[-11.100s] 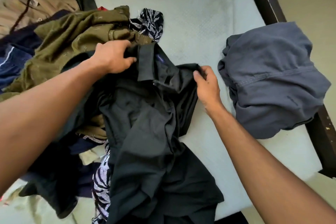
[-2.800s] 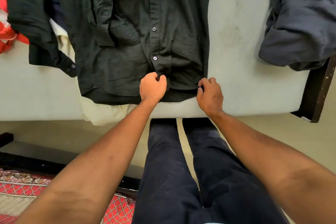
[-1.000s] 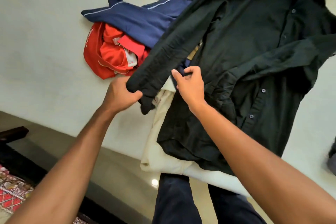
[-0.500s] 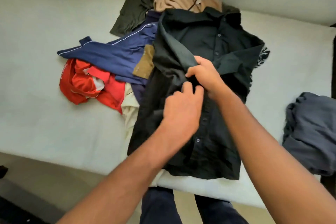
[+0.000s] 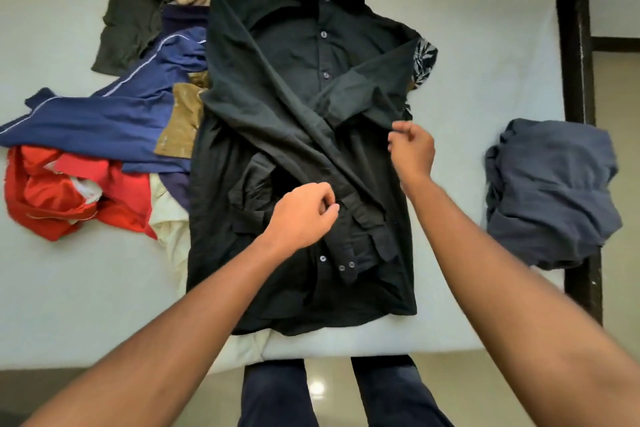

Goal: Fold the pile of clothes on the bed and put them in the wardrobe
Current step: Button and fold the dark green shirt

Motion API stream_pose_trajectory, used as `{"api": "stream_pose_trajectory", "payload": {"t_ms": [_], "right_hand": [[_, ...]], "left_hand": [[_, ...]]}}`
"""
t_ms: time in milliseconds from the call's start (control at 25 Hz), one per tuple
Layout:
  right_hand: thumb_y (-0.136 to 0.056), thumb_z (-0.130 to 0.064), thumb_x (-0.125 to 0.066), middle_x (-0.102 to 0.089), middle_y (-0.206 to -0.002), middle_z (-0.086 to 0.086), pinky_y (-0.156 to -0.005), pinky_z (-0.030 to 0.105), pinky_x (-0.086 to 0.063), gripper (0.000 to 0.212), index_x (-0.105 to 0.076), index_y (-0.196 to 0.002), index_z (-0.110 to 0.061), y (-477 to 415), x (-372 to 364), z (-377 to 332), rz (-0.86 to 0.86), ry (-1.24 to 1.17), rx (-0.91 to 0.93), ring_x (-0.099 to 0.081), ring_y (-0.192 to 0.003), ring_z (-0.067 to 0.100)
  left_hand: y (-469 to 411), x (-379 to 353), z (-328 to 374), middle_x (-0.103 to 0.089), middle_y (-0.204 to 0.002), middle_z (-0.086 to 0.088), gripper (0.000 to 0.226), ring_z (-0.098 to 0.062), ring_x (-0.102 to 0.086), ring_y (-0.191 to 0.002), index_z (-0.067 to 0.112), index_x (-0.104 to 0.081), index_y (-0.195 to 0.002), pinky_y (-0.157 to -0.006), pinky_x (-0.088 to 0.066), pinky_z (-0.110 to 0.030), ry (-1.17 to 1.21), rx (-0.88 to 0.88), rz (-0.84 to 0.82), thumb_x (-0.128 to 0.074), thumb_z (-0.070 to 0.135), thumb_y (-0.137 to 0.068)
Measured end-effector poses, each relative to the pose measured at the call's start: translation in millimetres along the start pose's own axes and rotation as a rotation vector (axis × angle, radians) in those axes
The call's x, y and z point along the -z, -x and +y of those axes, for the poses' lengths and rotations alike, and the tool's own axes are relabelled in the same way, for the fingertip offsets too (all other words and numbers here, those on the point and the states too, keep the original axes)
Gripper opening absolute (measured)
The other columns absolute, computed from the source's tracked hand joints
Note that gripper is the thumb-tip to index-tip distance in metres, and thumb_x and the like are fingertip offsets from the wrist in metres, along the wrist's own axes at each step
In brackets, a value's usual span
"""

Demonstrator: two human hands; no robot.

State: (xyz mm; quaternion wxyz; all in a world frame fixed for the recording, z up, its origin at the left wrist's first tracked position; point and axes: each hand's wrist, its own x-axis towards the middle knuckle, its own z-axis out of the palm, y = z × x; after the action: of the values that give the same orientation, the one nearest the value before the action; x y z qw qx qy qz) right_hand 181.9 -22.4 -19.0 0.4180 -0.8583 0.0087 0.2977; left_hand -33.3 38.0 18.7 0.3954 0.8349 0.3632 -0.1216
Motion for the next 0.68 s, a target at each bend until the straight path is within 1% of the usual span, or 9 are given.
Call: {"api": "stream_pose_trajectory", "payload": {"t_ms": [80, 160, 240, 280, 360, 440, 480, 560, 680], "right_hand": [[-0.081, -0.024, -0.07, -0.07, -0.097, -0.003, -0.095, 0.032, -0.053, 0.038, -0.069, -0.12, -0.021, -37.7, -2.1, -20.0, 0.06, 0.003, 0.014, -0.069, -0.099, 0.021], [-0.077, -0.04, -0.074, -0.068, -0.111, -0.002, -0.097, 0.029, -0.051, 0.059, -0.062, -0.132, -0.021, -84.7, -8.2, -37.1, 0.069, 0.0, 0.015, -0.066, -0.104, 0.018], [-0.073, -0.048, -0.077, -0.067, -0.126, 0.0, -0.1, 0.034, -0.054, 0.077, -0.054, -0.14, -0.021, -133.2, -15.6, -44.7, -0.026, -0.055, -0.044, -0.066, -0.108, 0.015], [-0.07, -0.05, -0.08, -0.068, -0.125, -0.002, -0.096, 0.036, -0.058, 0.081, -0.053, -0.14, -0.021, -154.7, -18.7, -46.7, -0.069, -0.092, -0.066, -0.068, -0.105, 0.014], [-0.07, -0.047, -0.085, -0.074, -0.112, -0.002, -0.077, 0.03, -0.062, 0.075, -0.058, -0.133, -0.016, -171.8, -18.7, -48.2, -0.128, -0.104, -0.074, -0.073, -0.094, 0.014], [-0.08, -0.037, -0.084, -0.078, -0.101, -0.004, -0.065, 0.024, -0.059, 0.05, -0.067, -0.12, -0.014, -177.4, -19.3, -49.6, -0.227, -0.085, -0.017, -0.075, -0.086, 0.011], [-0.082, -0.036, -0.083, -0.078, -0.101, -0.005, -0.068, 0.026, -0.06, 0.043, -0.068, -0.117, -0.015, -179.1, -20.7, -50.8, -0.246, -0.082, 0.015, -0.075, -0.088, 0.01], [-0.082, -0.037, -0.082, -0.075, -0.112, -0.008, -0.08, 0.032, -0.063, 0.047, -0.063, -0.122, -0.021, -179.5, -17.7, -43.0, -0.281, -0.05, 0.128, -0.073, -0.098, 0.009], [-0.086, -0.031, -0.078, -0.07, -0.12, -0.007, -0.087, 0.025, -0.059, 0.049, -0.057, -0.129, -0.021, -177.4, -7.8, -32.2, -0.277, 0.032, 0.227, -0.068, -0.106, 0.008]], "left_hand": [[-7.5, -22.8, 23.7, -0.058, -0.091, 0.006, 0.018, -0.02, -0.061, -0.093, 0.022, -0.059, -0.103, -0.077, -0.05, -0.037, -0.07, -0.193, 0.033, -0.061, 0.036, -0.091], [-32.5, -50.7, 50.0, -0.058, -0.097, 0.0, 0.027, -0.025, -0.061, -0.093, 0.019, -0.057, -0.108, -0.072, -0.052, -0.04, -0.156, -0.262, 0.056, -0.059, 0.041, -0.092], [-64.5, -77.4, 78.5, -0.061, -0.099, -0.004, 0.043, -0.029, -0.062, -0.09, 0.016, -0.056, -0.108, -0.067, -0.049, -0.038, -0.172, -0.099, 0.009, -0.056, 0.055, -0.091], [-83.1, -91.8, 89.1, -0.062, -0.097, -0.005, 0.051, -0.03, -0.063, -0.088, 0.014, -0.057, -0.108, -0.067, -0.046, -0.036, -0.193, 0.034, -0.045, -0.053, 0.062, -0.089], [-106.4, -122.0, 100.0, -0.059, -0.083, -0.003, 0.063, -0.026, -0.062, -0.079, 0.012, -0.058, -0.104, -0.064, -0.041, -0.032, -0.24, 0.223, -0.157, -0.051, 0.072, -0.087], [-115.2, -149.2, 101.1, -0.055, -0.084, -0.003, 0.068, -0.022, -0.053, -0.071, 0.011, -0.056, -0.106, -0.062, -0.038, -0.032, -0.287, 0.288, -0.177, -0.053, 0.075, -0.084], [-115.0, -157.7, 99.9, -0.056, -0.094, -0.005, 0.07, -0.022, -0.052, -0.074, 0.011, -0.055, -0.11, -0.064, -0.038, -0.033, -0.309, 0.298, -0.163, -0.056, 0.075, -0.083], [-101.8, -174.7, 99.8, -0.051, -0.113, -0.007, 0.071, -0.025, -0.055, -0.091, 0.013, -0.049, -0.116, -0.073, -0.04, -0.038, -0.325, 0.316, -0.118, -0.065, 0.071, -0.078], [-82.3, -197.6, 102.6, -0.045, -0.118, -0.005, 0.06, -0.026, -0.049, -0.106, 0.018, -0.042, -0.116, -0.087, -0.038, -0.042, -0.383, 0.303, -0.025, -0.07, 0.055, -0.078]]}}
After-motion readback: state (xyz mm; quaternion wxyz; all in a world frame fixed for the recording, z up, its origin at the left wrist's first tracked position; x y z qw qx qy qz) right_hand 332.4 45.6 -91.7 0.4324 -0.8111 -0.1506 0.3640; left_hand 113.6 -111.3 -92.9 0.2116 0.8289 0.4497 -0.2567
